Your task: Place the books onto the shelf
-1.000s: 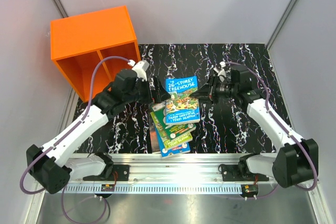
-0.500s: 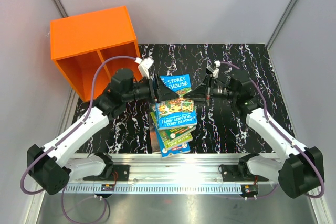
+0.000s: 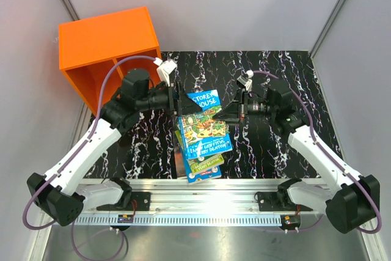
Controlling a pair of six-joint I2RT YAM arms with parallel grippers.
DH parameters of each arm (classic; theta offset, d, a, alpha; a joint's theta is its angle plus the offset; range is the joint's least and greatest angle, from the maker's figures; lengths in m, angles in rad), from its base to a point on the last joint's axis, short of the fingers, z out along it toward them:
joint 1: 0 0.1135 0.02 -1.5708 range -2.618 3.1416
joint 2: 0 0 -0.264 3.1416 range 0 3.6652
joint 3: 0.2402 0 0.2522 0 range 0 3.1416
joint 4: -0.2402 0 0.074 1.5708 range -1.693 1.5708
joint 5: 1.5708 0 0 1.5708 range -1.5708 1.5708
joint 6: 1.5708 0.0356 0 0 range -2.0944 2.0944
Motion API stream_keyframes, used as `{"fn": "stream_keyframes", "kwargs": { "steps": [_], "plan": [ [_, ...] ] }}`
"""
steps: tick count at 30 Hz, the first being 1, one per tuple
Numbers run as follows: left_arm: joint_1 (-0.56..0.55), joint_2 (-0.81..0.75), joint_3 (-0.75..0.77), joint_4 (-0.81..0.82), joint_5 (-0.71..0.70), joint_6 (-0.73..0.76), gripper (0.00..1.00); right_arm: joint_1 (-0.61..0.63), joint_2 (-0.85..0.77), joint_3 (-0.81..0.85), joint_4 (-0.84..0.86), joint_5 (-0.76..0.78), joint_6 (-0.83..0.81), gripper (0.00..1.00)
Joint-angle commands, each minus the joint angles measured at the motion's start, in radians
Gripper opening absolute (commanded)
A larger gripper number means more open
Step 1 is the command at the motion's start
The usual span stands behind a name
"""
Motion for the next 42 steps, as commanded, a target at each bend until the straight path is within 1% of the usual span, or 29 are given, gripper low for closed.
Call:
{"fn": "stream_keyframes", "kwargs": {
  "steps": [1,3,4,6,7,10,14,16,17,18,19,20,21,22,23,24,25,26,28,29,31,32,34,35,36,38,40,41,42],
  "plan": [
    [0.034,-0.011,0.054,-0.049,0.07,0.075,0.66,0.01,-0.016,0.073,-0.112,-0.061,-0.093,0.0],
    [0.046,-0.014,0.045,-0.04,0.087,0.067,0.58,0.01,-0.016,0.067,-0.12,-0.056,-0.102,0.0],
    [0.046,-0.013,0.043,-0.038,0.095,0.066,0.41,0.01,-0.016,0.064,-0.114,-0.053,-0.1,0.0],
    [0.046,-0.008,0.043,-0.04,0.115,0.069,0.26,0.011,-0.013,0.055,-0.097,-0.047,-0.091,0.0],
    [0.048,-0.005,0.042,-0.04,0.121,0.066,0.1,0.01,-0.01,0.055,-0.092,-0.046,-0.091,0.0],
    [0.048,0.007,0.025,-0.014,0.172,0.043,0.0,0.01,-0.001,0.058,-0.085,-0.033,-0.094,0.0],
    [0.048,0.002,-0.024,0.09,0.265,-0.019,0.0,0.01,0.025,0.086,-0.083,-0.015,-0.102,0.0],
    [0.045,-0.008,-0.03,0.08,0.267,-0.01,0.0,0.008,0.045,0.096,-0.085,-0.007,-0.108,0.0],
    [0.045,-0.013,-0.018,0.018,0.226,0.004,0.0,0.01,0.06,0.11,-0.092,-0.004,-0.113,0.01],
    [0.045,-0.02,-0.007,-0.03,0.191,0.05,0.0,0.01,0.067,0.119,-0.129,0.004,-0.137,0.09],
    [0.046,-0.022,0.009,-0.088,0.142,0.078,0.0,0.01,0.074,0.13,-0.161,0.011,-0.158,0.24],
    [0.046,-0.025,0.047,-0.207,0.024,0.107,0.0,0.01,0.083,0.164,-0.202,0.023,-0.186,0.63],
    [0.046,-0.037,0.058,-0.255,-0.038,0.154,0.0,0.01,0.085,0.185,-0.324,0.074,-0.267,0.73],
    [0.045,-0.047,0.071,-0.3,-0.105,0.173,0.0,0.01,0.088,0.208,-0.386,0.105,-0.307,0.88],
    [0.048,-0.057,0.078,-0.369,-0.235,0.187,0.0,0.01,0.087,0.249,-0.437,0.14,-0.341,1.0],
    [0.046,-0.073,0.079,-0.394,-0.292,0.216,0.0,0.01,0.087,0.267,-0.527,0.221,-0.391,1.0],
    [0.046,-0.106,0.076,-0.418,-0.351,0.224,0.0,0.008,0.088,0.283,-0.569,0.265,-0.413,1.0],
    [0.046,-0.132,0.069,-0.452,-0.47,0.228,0.0,0.008,0.09,0.312,-0.606,0.31,-0.43,1.0],
    [0.046,-0.186,0.03,-0.465,-0.576,0.234,0.0,0.008,0.091,0.327,-0.678,0.411,-0.464,1.0],
    [0.048,-0.27,0.004,-0.445,-0.677,0.236,0.0,0.005,0.091,0.336,-0.696,0.439,-0.467,1.0],
    [0.048,-0.368,-0.071,-0.419,-0.795,0.236,0.0,0.008,0.088,0.334,-0.718,0.481,-0.473,1.0],
    [0.046,-0.455,-0.095,-0.394,-0.919,0.237,0.0,0.008,0.078,0.337,-0.727,0.525,-0.475,1.0],
    [0.048,-0.533,-0.156,-0.37,-1.027,0.279,0.0,0.01,0.049,0.357,-0.799,0.635,-0.488,1.0],
    [0.046,-0.578,-0.17,-0.356,-1.132,0.294,0.0,0.008,-0.012,0.368,-0.822,0.707,-0.482,1.0],
    [0.048,-0.585,-0.179,-0.357,-1.184,0.317,0.0,0.008,-0.056,0.368,-0.862,0.873,-0.447,1.0],
    [0.049,-0.564,-0.179,-0.385,-1.294,0.354,0.0,0.008,-0.195,0.322,-0.847,1.047,-0.409,1.0],
    [0.048,-0.535,-0.179,-0.385,-1.342,0.384,0.0,0.008,-0.267,0.264,-0.769,1.091,-0.38,1.0],
    [0.048,-0.521,-0.185,-0.379,-1.395,0.406,0.0,0.008,-0.319,0.191,-0.754,1.114,-0.346,1.0],
    [0.051,-0.493,-0.19,-0.37,-1.425,0.42,0.0,0.008,-0.338,0.161,-0.747,1.132,-0.267,1.0]
  ]
}}
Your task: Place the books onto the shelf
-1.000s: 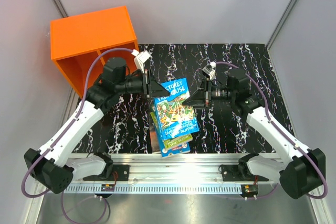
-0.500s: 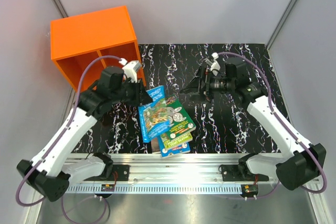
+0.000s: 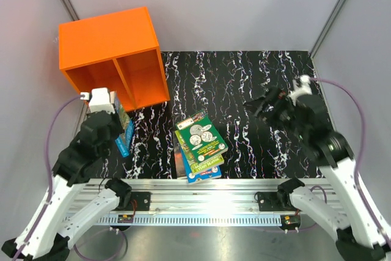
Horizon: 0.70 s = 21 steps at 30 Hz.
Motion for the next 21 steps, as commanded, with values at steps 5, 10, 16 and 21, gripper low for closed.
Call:
{"fn": "stream_keyframes", "kwargs": {
  "steps": [5,10,16,21],
  "plan": [
    [0.033,0.11,-0.085,0.245,-0.306,0.189,0.0,0.001,-0.137,-0.206,0.119,0.104,0.112,1.0],
    [0.087,0.128,-0.14,0.409,-0.304,0.203,0.0,0.001,-0.146,-0.196,0.07,0.107,0.07,1.0],
    [0.169,0.133,-0.251,0.725,-0.24,0.268,0.0,0.001,-0.135,-0.157,-0.036,0.132,-0.011,1.0],
    [0.275,0.161,-0.347,0.953,-0.128,0.246,0.0,0.001,-0.147,-0.15,-0.078,0.116,-0.017,1.0]
  ]
}}
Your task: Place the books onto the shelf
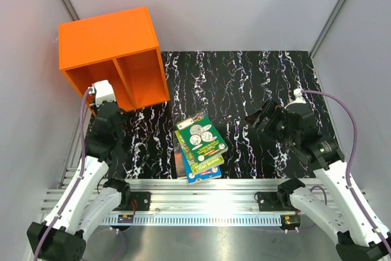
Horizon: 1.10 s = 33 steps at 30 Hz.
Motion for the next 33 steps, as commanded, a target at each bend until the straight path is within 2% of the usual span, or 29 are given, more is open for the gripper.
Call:
{"fn": "stream_keyframes", "kwargs": {
  "steps": [1,7,12,22,27,33],
  "plan": [
    [0.069,0.004,-0.056,0.402,0.08,0.012,0.0,0.002,-0.017,0.043,-0.039,0.016,-0.031,1.0],
    [0.17,0.135,-0.066,0.568,0.198,-0.022,0.0,0.002,-0.037,0.044,-0.093,0.007,-0.032,1.0],
    [0.178,0.229,-0.021,0.654,0.231,-0.011,0.0,0.002,-0.04,0.041,-0.133,0.002,-0.028,0.99],
    [0.187,0.379,-0.121,1.048,0.32,0.018,0.0,0.002,-0.051,-0.031,-0.115,-0.03,0.046,0.97],
    [0.253,0.485,-0.09,1.079,0.421,-0.072,0.0,0.002,-0.053,-0.046,-0.104,-0.039,0.071,0.96],
    [0.282,0.62,-0.033,1.136,0.446,-0.065,0.0,0.002,-0.088,-0.063,-0.116,-0.027,0.094,0.96]
  ]
}}
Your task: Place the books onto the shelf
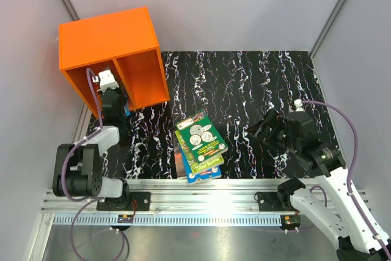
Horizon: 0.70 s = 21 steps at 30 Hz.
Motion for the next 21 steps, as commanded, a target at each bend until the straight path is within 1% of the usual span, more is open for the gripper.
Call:
{"fn": "stream_keyframes", "kwargs": {
  "steps": [1,8,11,15,18,19,20,21],
  "plan": [
    [0.029,0.038,0.089,0.238,0.046,-0.033,0.0,0.002,-0.038,-0.017,0.006,0.002,0.033,0.96],
    [0.036,0.153,0.124,0.371,0.032,-0.038,0.0,0.002,-0.085,-0.067,-0.018,0.007,0.07,0.95],
    [0.034,0.186,0.141,0.397,0.037,-0.009,0.0,0.002,-0.09,-0.076,-0.02,0.007,0.072,0.95],
    [0.034,0.253,0.157,0.422,0.061,-0.009,0.0,0.002,-0.078,-0.095,-0.008,-0.001,0.073,0.95],
    [0.034,0.256,0.157,0.408,0.077,-0.022,0.01,0.002,-0.053,-0.09,0.011,-0.008,0.073,0.95],
    [0.034,0.243,0.155,0.382,0.089,-0.027,0.03,0.002,-0.041,-0.086,0.014,-0.01,0.072,0.95],
    [0.034,0.236,0.154,0.372,0.102,-0.019,0.09,0.002,-0.038,-0.084,0.023,-0.007,0.072,0.95],
    [0.034,0.226,0.151,0.347,0.122,-0.012,0.21,0.002,-0.033,-0.084,0.028,-0.008,0.072,0.96]
  ]
}}
